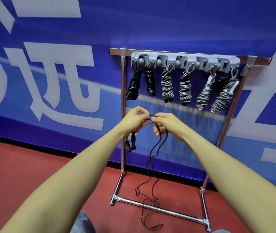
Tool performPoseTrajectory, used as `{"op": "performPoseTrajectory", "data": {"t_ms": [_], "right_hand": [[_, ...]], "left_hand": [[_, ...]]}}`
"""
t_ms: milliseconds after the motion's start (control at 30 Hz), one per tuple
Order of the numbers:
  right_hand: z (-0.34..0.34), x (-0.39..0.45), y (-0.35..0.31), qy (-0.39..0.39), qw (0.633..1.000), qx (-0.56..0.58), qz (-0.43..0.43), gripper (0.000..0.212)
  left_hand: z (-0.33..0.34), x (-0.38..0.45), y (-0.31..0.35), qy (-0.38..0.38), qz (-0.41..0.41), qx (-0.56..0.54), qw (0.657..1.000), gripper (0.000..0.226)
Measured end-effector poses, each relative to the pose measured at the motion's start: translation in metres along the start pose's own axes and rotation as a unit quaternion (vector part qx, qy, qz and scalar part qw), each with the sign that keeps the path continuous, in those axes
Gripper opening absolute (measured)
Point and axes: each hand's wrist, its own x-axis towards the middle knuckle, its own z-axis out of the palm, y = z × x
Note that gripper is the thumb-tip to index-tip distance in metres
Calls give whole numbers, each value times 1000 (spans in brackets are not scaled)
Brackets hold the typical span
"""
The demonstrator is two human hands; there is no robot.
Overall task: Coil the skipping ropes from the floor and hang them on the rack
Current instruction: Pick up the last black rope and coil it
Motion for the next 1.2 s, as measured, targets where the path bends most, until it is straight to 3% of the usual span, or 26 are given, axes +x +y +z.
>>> {"op": "performPoseTrajectory", "data": {"t_ms": [233,500,600,700,800,933,1067,1200], "right_hand": [[4,6,-11,74,986,122,-84,31],[-1,4,-14,144,956,229,-112,31],[-7,5,-5,172,970,161,-56,26],[-13,10,6,200,980,-4,-18,20],[-10,9,11,146,982,-120,-17,37],[5,10,10,68,977,-199,-35,20],[7,6,9,53,984,-167,-25,15],[5,0,12,3,995,-99,-27,30]], "left_hand": [[2,-6,-12,-15,50,-78,996,9],[18,-3,-28,82,45,-41,995,15],[22,-2,-24,103,32,9,994,25],[17,1,-24,108,28,139,984,25],[12,2,-23,75,21,224,971,24],[11,2,-21,24,19,301,953,27],[4,-2,-15,20,29,330,943,29],[0,-4,-12,17,54,364,930,25]]}}
